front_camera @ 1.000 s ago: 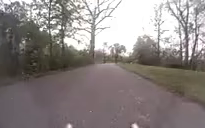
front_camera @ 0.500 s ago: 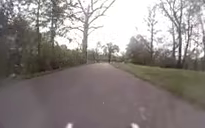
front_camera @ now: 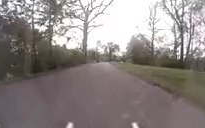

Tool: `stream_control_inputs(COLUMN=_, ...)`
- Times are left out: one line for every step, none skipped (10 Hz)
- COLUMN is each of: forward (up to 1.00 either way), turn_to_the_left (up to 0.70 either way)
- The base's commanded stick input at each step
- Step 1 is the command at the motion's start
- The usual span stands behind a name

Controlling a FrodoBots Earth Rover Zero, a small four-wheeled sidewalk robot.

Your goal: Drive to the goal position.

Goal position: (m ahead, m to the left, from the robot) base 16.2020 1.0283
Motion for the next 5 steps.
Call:
stream_control_inputs(forward=1.0, turn_to_the_left=0.0)
stream_control_inputs(forward=1.0, turn_to_the_left=0.0)
stream_control_inputs(forward=1.0, turn_to_the_left=0.0)
stream_control_inputs(forward=1.0, turn_to_the_left=0.0)
stream_control_inputs(forward=1.0, turn_to_the_left=0.0)
